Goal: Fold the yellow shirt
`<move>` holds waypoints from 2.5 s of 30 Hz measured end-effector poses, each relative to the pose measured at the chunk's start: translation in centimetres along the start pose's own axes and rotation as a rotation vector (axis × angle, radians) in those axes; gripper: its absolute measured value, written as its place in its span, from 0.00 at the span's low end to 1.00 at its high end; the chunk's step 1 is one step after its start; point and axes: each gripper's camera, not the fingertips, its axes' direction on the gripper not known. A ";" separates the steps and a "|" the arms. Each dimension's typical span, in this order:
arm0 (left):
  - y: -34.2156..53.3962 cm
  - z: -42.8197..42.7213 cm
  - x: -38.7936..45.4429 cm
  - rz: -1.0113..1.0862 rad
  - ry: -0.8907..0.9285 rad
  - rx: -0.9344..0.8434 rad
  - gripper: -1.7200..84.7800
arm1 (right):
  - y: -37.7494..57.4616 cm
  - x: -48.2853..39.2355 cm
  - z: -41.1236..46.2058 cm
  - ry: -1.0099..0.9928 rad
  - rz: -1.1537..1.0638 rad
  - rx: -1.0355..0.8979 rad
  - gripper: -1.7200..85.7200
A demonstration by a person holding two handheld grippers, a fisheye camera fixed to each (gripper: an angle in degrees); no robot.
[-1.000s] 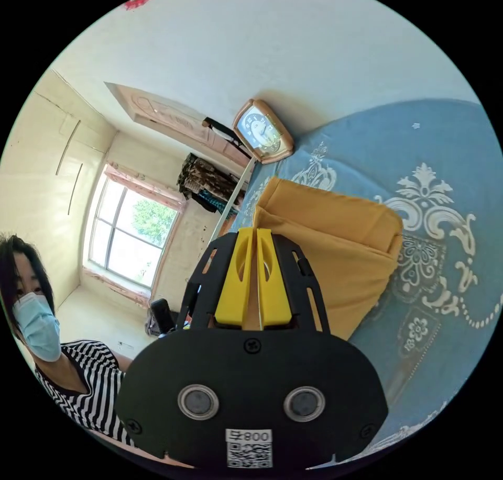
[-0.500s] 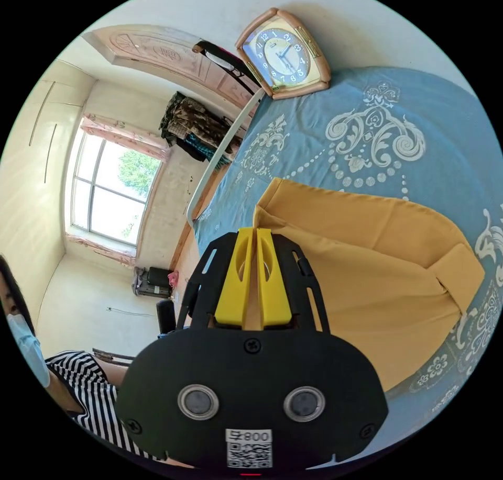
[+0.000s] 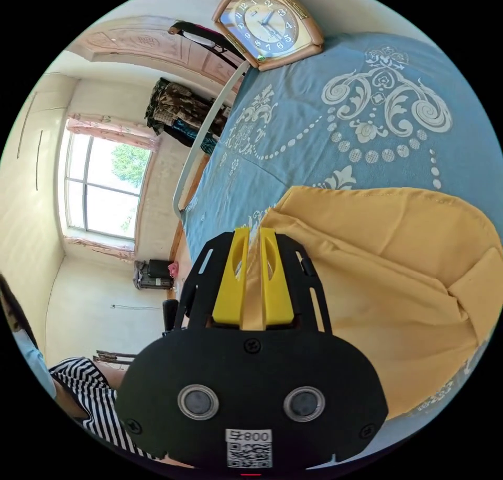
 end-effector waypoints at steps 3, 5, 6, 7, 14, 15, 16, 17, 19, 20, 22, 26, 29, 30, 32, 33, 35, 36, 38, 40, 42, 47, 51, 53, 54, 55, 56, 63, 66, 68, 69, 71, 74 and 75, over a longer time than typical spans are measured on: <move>0.3 -1.7 -0.2 0.002 -0.008 0.025 0.04 | 3.9 -0.7 -1.9 0.005 -0.071 0.027 0.04; 0.7 -2.9 0.6 0.047 -0.051 0.037 0.03 | 7.4 -0.7 -2.9 0.012 -0.086 0.028 0.04; 0.7 -2.9 1.0 0.070 -0.062 0.030 0.03 | 9.9 -0.6 -3.1 0.015 -0.083 0.032 0.04; 0.7 -2.8 1.9 0.117 -0.088 0.007 0.03 | 11.1 -0.5 -3.0 0.011 -0.077 0.030 0.04; -1.5 1.0 5.1 0.285 -0.167 -0.089 0.02 | 22.3 -1.4 0.8 0.065 -0.030 -0.055 0.05; -1.6 1.3 5.1 0.287 -0.162 -0.100 0.02 | 24.0 -2.2 0.9 0.120 -0.033 -0.028 0.06; -1.5 1.8 5.1 0.298 -0.164 -0.117 0.02 | 24.9 -2.5 1.0 0.156 -0.031 -0.014 0.06; -1.3 2.3 5.2 0.310 -0.203 -0.134 0.02 | 26.7 -3.3 1.1 0.221 -0.026 0.015 0.08; -1.2 3.0 5.3 0.327 -0.288 -0.159 0.02 | 29.2 -4.4 1.8 0.308 -0.022 0.045 0.10; -1.1 3.2 5.1 0.327 -0.323 -0.164 0.02 | 30.8 -5.0 2.6 0.362 -0.021 0.053 0.10; -1.2 3.3 4.7 0.312 -0.345 -0.160 0.02 | 32.5 -5.5 4.4 0.432 -0.001 0.042 0.11; -1.1 3.6 4.0 0.284 -0.360 -0.169 0.02 | 34.4 -6.9 8.2 0.513 -0.009 0.067 0.13; -0.8 4.0 3.9 0.281 -0.378 -0.182 0.02 | 35.0 -7.8 10.6 0.562 -0.035 0.055 0.14; -0.7 4.1 3.9 0.283 -0.382 -0.185 0.02 | 35.2 -8.2 11.4 0.594 -0.040 0.054 0.13; -0.5 4.5 3.9 0.287 -0.395 -0.193 0.02 | 35.6 -8.6 12.1 0.636 -0.051 0.057 0.11; -0.5 4.6 3.9 0.287 -0.396 -0.195 0.02 | 35.9 -8.9 12.6 0.650 -0.063 0.048 0.10; -0.3 4.9 3.8 0.288 -0.398 -0.200 0.02 | 36.4 -9.3 13.2 0.696 -0.077 0.021 0.07; -0.3 5.0 3.8 0.290 -0.399 -0.203 0.02 | 36.9 -9.9 13.5 0.740 -0.104 0.001 0.06; -0.1 5.3 3.9 0.305 -0.407 -0.213 0.02 | 37.9 -11.0 13.8 0.783 -0.160 -0.010 0.05; 0.1 5.4 3.8 0.305 -0.409 -0.213 0.02 | 38.9 -11.8 14.4 0.819 -0.210 -0.032 0.04; 0.4 5.3 3.6 0.292 -0.400 -0.205 0.02 | 40.3 -12.2 15.8 0.877 -0.265 -0.072 0.04; 1.3 5.0 2.7 0.235 -0.360 -0.178 0.02 | 43.0 -12.7 18.0 0.979 -0.366 -0.130 0.04; 1.6 5.1 2.5 0.223 -0.354 -0.179 0.02 | 44.9 -13.0 17.7 1.004 -0.434 -0.178 0.04; 1.8 5.3 2.4 0.211 -0.347 -0.175 0.02 | 45.7 -12.7 17.0 0.982 -0.429 -0.180 0.03; 1.9 5.3 2.4 0.207 -0.346 -0.173 0.02 | 46.1 -12.4 16.4 0.964 -0.412 -0.180 0.03; 2.1 5.3 2.5 0.204 -0.349 -0.170 0.02 | 46.3 -12.3 16.1 0.957 -0.406 -0.183 0.03; 2.3 5.3 2.6 0.204 -0.356 -0.167 0.02 | 46.6 -12.1 15.6 0.953 -0.400 -0.189 0.03; 4.6 5.7 5.2 0.276 -0.370 -0.176 0.04 | 48.3 -9.9 10.8 0.860 -0.326 -0.161 0.03; 6.2 7.9 7.2 0.375 -0.326 -0.263 0.06 | 49.1 -8.1 7.5 0.755 -0.248 -0.136 0.02; 7.5 10.3 9.0 0.486 -0.321 -0.353 0.08 | 49.6 -6.6 5.0 0.665 -0.181 -0.116 0.03; 7.8 11.0 9.5 0.517 -0.322 -0.382 0.08 | 49.8 -5.4 3.3 0.594 -0.135 -0.109 0.03; 9.0 13.7 10.3 0.568 -0.333 -0.502 0.09 | 50.4 -3.5 0.8 0.497 -0.062 -0.084 0.03; 9.8 15.3 9.0 0.439 -0.331 -0.566 0.10 | 51.3 0.1 -3.4 0.306 0.058 -0.026 0.04; 9.9 15.4 8.4 0.400 -0.312 -0.574 0.11 | 51.8 1.5 -4.9 0.244 0.096 0.002 0.05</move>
